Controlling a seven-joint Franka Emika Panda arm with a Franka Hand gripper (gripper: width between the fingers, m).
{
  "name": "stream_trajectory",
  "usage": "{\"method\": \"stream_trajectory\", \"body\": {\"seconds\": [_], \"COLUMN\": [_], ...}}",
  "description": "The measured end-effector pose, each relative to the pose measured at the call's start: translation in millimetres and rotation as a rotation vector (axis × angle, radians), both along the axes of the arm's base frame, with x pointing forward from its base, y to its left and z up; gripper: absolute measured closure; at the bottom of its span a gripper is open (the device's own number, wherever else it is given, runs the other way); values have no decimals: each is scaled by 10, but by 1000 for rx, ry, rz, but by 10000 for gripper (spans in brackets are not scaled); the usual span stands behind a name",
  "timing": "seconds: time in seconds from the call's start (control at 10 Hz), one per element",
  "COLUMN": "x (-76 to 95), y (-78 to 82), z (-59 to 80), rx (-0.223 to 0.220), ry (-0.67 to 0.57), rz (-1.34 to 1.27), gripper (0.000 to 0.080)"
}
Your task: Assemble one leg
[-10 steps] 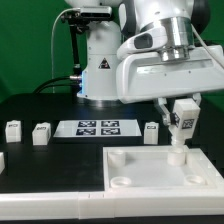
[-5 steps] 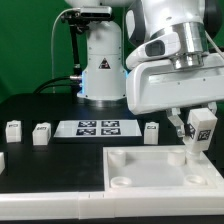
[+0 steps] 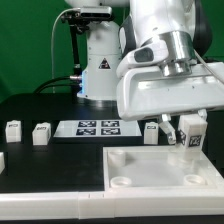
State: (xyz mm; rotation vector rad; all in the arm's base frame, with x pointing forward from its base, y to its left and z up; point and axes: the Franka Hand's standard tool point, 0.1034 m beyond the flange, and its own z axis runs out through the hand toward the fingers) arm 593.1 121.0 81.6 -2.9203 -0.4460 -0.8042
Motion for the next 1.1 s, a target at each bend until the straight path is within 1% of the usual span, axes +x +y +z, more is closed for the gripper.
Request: {"method": "stream_trajectory", "body": {"seconds": [0.1,0.2,0.4,0.7,0.8,1.1], "x": [99,180,350,376,367,261], "y": [65,26,-47,-59,-57,27], "z": [51,20,19,-57,-61,-62], "rx": [2,-8,-19,-18,-16,-10], "ry": [-19,-20,-33,-36,-50,-60], "rz": [11,21,31,29,28,29], "gripper": [509,509,509,509,509,509]}}
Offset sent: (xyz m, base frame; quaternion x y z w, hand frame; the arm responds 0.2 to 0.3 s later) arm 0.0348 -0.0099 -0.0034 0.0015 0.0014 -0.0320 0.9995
